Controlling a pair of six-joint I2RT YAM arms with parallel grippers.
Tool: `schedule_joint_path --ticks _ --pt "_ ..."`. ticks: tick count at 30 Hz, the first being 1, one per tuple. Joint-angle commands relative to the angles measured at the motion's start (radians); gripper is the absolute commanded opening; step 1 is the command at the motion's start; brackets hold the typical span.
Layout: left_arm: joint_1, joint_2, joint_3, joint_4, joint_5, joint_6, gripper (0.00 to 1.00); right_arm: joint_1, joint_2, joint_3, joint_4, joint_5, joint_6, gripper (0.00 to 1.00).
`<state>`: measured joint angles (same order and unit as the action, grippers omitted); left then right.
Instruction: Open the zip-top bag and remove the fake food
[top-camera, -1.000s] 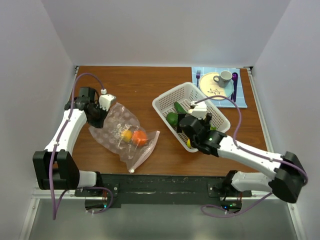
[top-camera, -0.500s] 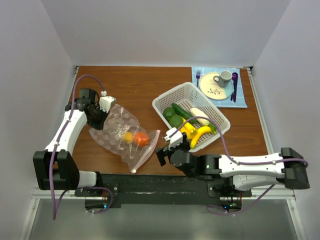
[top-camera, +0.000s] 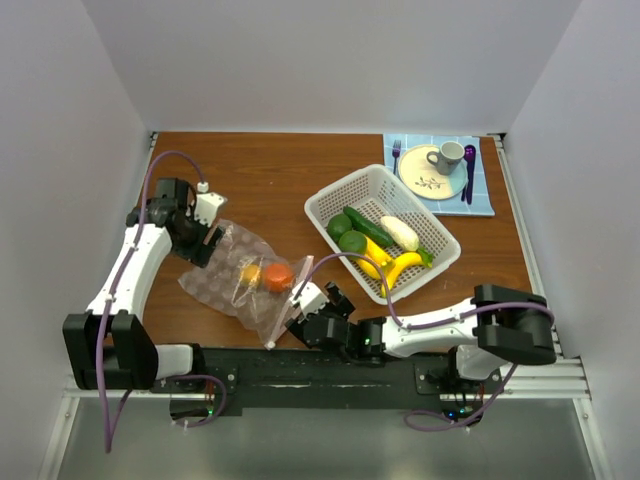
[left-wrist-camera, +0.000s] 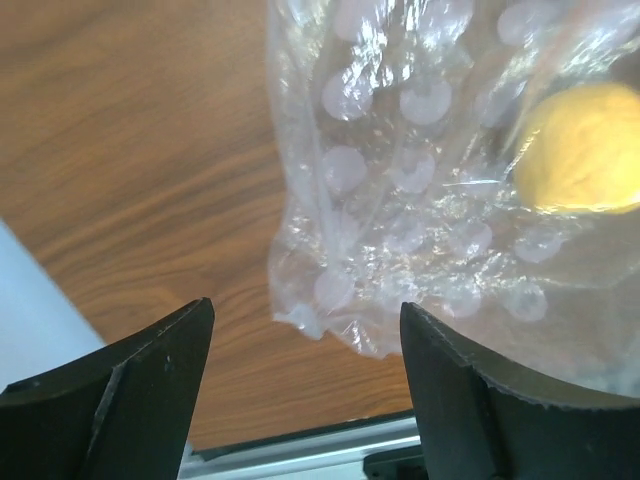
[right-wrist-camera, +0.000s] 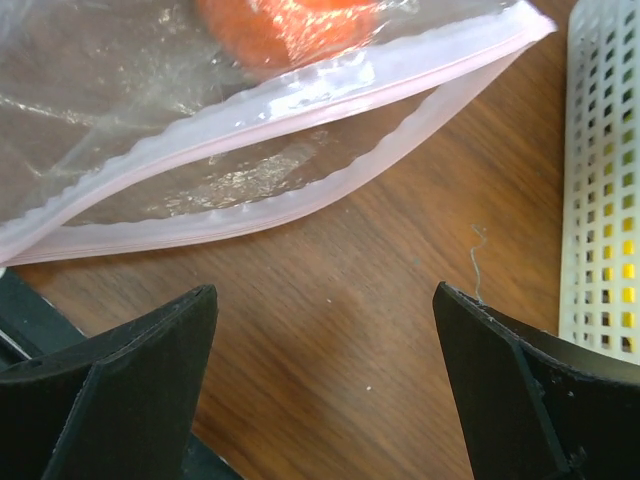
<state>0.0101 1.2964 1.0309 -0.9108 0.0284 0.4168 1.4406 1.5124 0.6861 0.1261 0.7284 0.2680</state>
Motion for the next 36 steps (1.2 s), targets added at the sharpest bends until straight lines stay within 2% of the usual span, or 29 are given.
schedule_joint_path --ticks 1,3,6,13,23,31,36 --pt "-0.001 -0.043 0.135 -0.077 0.074 0.031 0.80 -0.008 0.029 0.064 0.099 -0.003 -0.036 0.92" --pt "-0.001 -0.033 0.207 -0.134 0.195 0.025 0.79 -0.014 0.043 0.085 0.113 -0.004 -0.042 0.92" --pt "-0.062 0.003 0.244 -0.128 0.289 -0.006 0.77 -0.043 0.071 0.111 0.119 -0.015 -0.049 0.92" --pt "-0.144 0.101 0.048 0.125 0.341 -0.079 0.66 -0.140 0.104 0.148 0.159 -0.073 -0.055 0.92" --pt "-0.173 0.241 -0.009 0.257 0.239 -0.098 0.57 -0.155 0.229 0.276 0.164 -0.178 -0.095 0.99" --pt "-0.269 0.288 -0.043 0.303 0.182 -0.116 0.54 -0.174 0.313 0.343 0.159 -0.147 -0.112 0.99" --pt "-0.311 0.305 -0.060 0.291 0.142 -0.060 0.52 -0.201 0.330 0.380 0.145 -0.119 -0.153 0.99"
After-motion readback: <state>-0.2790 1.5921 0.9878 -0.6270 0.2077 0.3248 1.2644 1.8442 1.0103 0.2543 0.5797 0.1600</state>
